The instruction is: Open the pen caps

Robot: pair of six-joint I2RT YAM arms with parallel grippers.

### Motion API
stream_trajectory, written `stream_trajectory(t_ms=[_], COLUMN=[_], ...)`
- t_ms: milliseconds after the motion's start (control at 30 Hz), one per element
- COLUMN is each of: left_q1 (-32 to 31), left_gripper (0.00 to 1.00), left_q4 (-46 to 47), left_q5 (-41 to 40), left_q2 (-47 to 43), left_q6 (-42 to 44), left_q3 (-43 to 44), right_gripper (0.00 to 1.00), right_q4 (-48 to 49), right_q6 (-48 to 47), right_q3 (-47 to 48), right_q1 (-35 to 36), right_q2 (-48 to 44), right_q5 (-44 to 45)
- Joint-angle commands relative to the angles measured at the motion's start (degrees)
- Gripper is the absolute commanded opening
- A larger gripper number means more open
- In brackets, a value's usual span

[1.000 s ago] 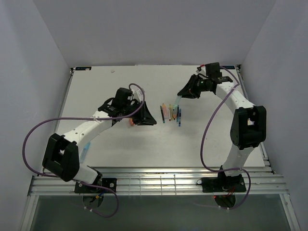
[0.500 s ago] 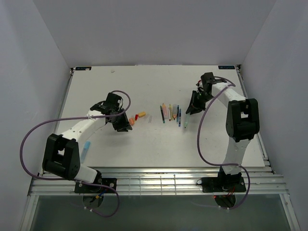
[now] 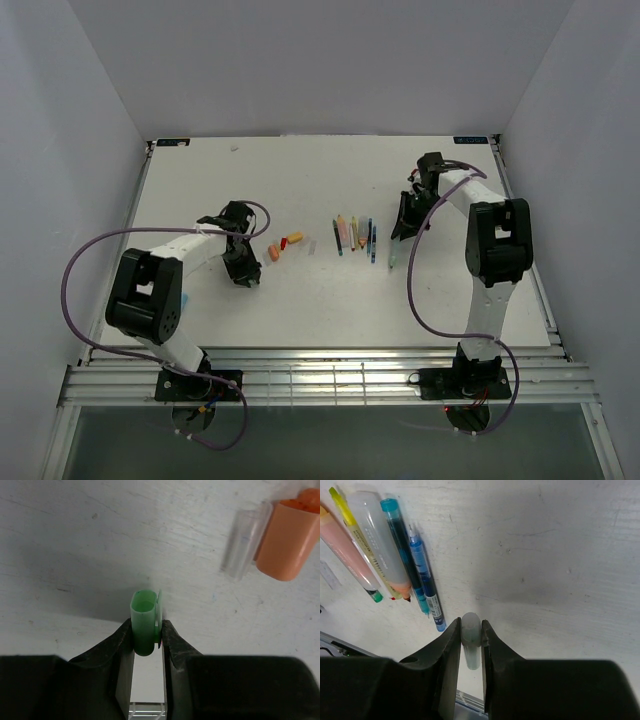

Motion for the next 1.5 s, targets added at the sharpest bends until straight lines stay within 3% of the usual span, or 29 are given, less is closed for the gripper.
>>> stream_trajectory(t_ms=[0,200,367,567,800,1133,1467], left_q1=[0.6,1.0,1.5,1.7,2.0,2.2,5.2], left_gripper=[0.0,0.01,0.23,0.52,0.7,0.77,0.8], left_q4=[0.6,1.4,1.0,0.8,0.2,-4.4,-19.2], left_q5=[-2.7,-2.5,-2.2,-1.9,-1.7,-3.1,-9.5], left_q2=[2.2,5.3,7.2,7.0,6.7,0.6,-5.7], left_q6=[0.5,0.4,0.5,0.2,0.6,-0.9,-7.1], left_q3=[2.1,3.6,5.1,4.6,6.6,9.3,18.0], right_gripper=[0.08,0.09,0.14,0.28,0.44,0.55,0.56], right_q4=[0.1,1.4,2.0,2.4,2.6,0.3,-3.4], right_q6=[-1.5,-1.7,-1.7,-1.7,-1.3,0.4,1.5], right_q3=[3.2,4.8,4.5,5.3,5.6,5.9,4.9], right_q1=[-0.3,-0.2,-0.2,-0.2,0.1,0.3,6.1], right_q2=[1.5,3.5,4.7,5.7,5.5,-1.0,-11.6], right_q5=[-0.3,-3.6,-5.1,-7.3,-7.7,-4.0,2.4])
